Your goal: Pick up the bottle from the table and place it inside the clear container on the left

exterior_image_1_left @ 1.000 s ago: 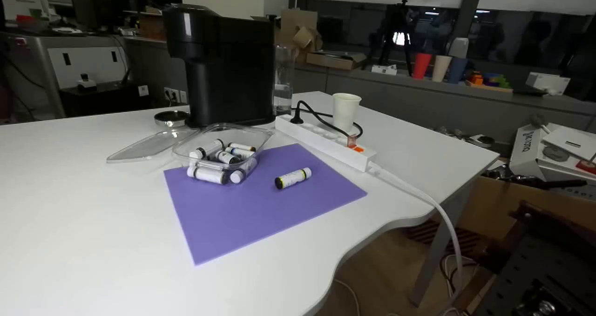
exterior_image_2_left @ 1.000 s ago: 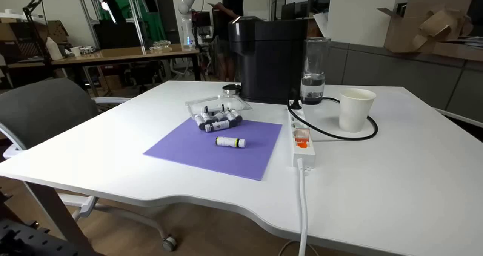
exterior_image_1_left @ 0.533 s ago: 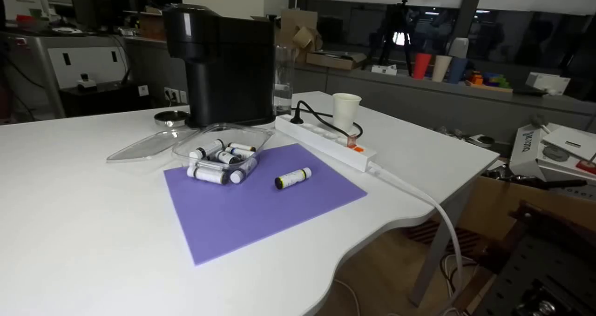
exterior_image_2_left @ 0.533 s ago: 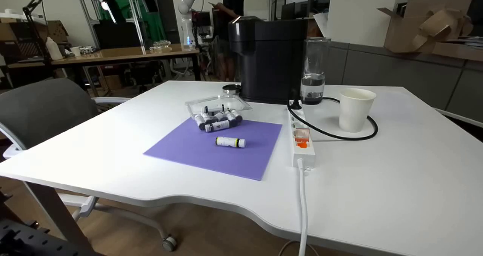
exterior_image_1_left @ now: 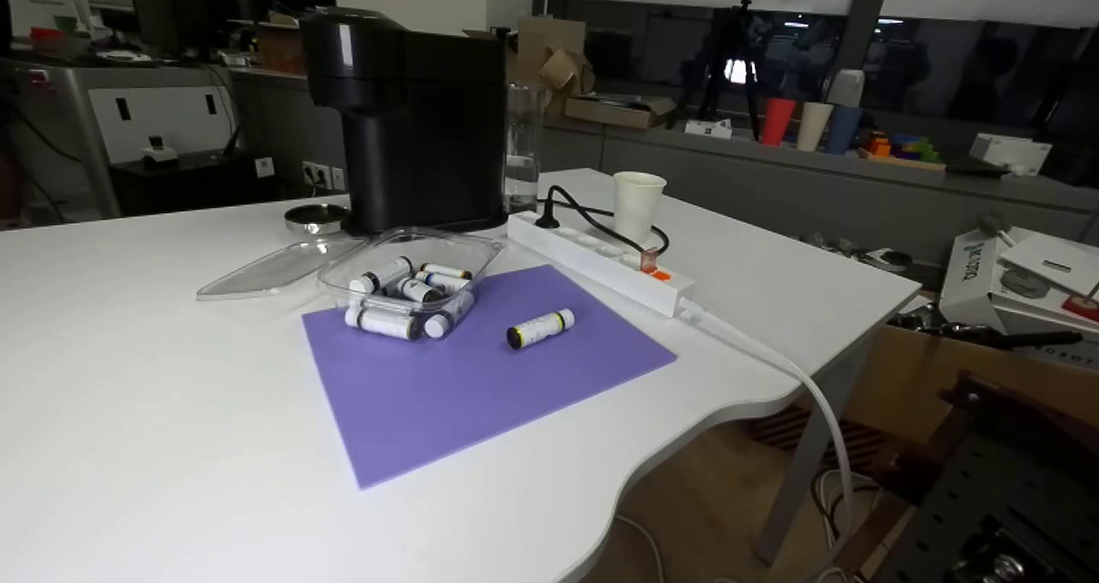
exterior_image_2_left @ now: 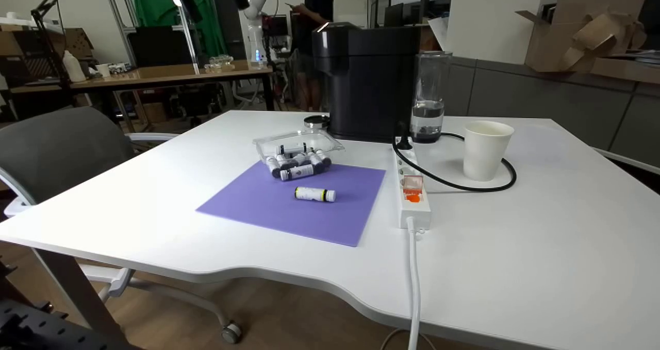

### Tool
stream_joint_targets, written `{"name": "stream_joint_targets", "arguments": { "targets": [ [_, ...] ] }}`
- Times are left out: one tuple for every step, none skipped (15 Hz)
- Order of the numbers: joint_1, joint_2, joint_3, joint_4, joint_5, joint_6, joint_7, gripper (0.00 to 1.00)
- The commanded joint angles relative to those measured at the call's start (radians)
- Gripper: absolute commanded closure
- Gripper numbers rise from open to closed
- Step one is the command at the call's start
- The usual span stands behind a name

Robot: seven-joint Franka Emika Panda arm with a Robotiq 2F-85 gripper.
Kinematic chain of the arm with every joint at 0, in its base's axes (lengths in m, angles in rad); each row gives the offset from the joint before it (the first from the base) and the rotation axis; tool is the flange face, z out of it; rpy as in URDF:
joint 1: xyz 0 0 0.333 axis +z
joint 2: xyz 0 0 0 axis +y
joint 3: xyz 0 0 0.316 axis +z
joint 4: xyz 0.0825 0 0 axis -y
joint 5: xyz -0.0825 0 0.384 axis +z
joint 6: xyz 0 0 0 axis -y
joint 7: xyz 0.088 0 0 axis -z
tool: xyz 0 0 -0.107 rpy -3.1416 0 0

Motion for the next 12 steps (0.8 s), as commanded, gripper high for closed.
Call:
{"name": "stream_joint_targets", "arguments": {
  "targets": [
    [-0.006,0.095,-0.075,0.025,-0.064,0.132,-0.178,0.0],
    [0.003,0.125,-0.103,0.034,-0.064,0.154,-0.269,0.0],
    [0.009,0.152,-0.127,0.043,-0.058,0.167,-0.346,0.0],
    [0.02,0.176,-0.155,0.049,-0.039,0.175,-0.435,0.0],
    [0.035,0.206,-0.178,0.058,-0.009,0.181,-0.522,0.0],
    [0.07,0.234,-0.218,0.067,0.024,0.186,-0.604,0.0],
    [0.099,0.256,-0.246,0.077,0.063,0.185,-0.689,0.0],
    [0.128,0.268,-0.274,0.084,0.107,0.176,-0.774,0.0],
    [0.161,0.279,-0.303,0.088,0.155,0.17,-0.859,0.0],
    [0.182,0.289,-0.325,0.094,0.195,0.157,-0.942,0.0],
    [0.198,0.297,-0.343,0.101,0.235,0.135,-1.026,0.0],
    [0.207,0.303,-0.353,0.119,0.285,0.079,-1.105,0.0]
  ]
}}
